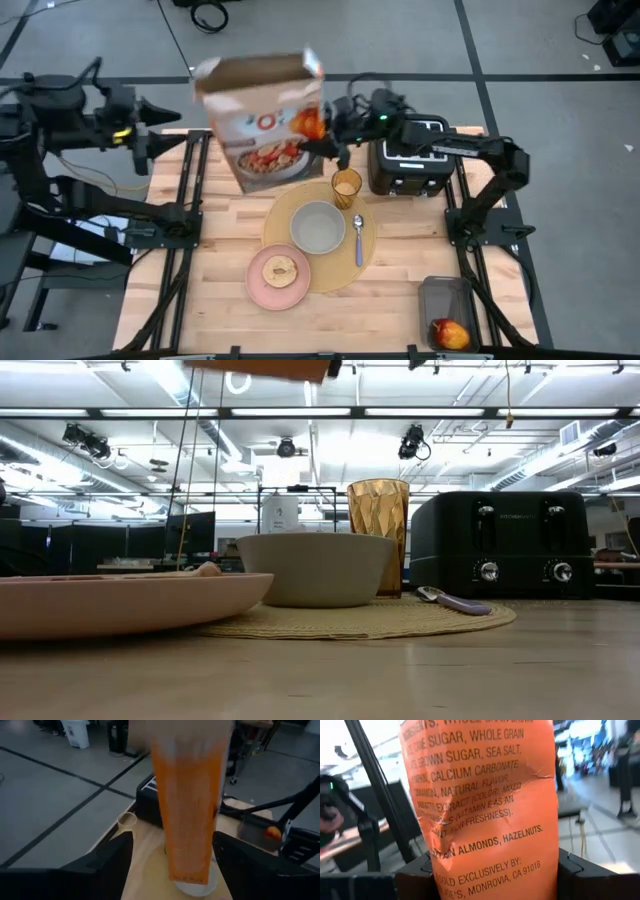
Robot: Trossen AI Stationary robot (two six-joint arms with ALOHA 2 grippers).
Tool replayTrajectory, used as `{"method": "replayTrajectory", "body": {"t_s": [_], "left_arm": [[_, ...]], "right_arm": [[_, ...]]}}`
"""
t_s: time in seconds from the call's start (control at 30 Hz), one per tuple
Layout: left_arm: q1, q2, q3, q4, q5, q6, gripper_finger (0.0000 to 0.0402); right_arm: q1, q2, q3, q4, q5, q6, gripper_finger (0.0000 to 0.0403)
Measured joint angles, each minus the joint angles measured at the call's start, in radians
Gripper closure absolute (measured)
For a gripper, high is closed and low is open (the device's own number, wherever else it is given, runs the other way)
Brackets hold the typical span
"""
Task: Arrange a breakfast setting
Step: Pour the cereal on the gray bowl
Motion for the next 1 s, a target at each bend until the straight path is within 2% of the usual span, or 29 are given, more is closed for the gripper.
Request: {"method": "replayTrajectory", "body": {"t_s": [0.2,0.33,0.47,0.6,0.83,1.0], "left_arm": [[0.000,-0.027,-0.235,0.285,0.087,0.022,0.0117],[0.000,0.011,-0.321,0.351,0.104,0.076,0.0093],[0.000,0.045,-0.333,0.365,0.102,0.098,0.0072],[-0.008,0.056,-0.333,0.433,0.160,0.123,0.0053],[-0.008,0.056,-0.333,0.514,0.252,0.078,0.0048],[-0.009,0.076,-0.332,0.555,0.256,0.090,0.0048]], "right_arm": [[0.000,-0.088,0.001,-0.007,0.033,0.002,0.0188],[0.003,-0.131,0.001,-0.044,0.036,-0.029,0.0188],[0.002,-0.164,0.001,-0.133,0.054,-0.067,0.0189],[0.003,-0.195,0.004,-0.189,0.073,-0.094,0.0190],[-0.002,-0.216,0.001,-0.230,0.106,-0.140,0.0192],[0.002,-0.219,0.002,-0.223,0.098,-0.141,0.0192]]}}
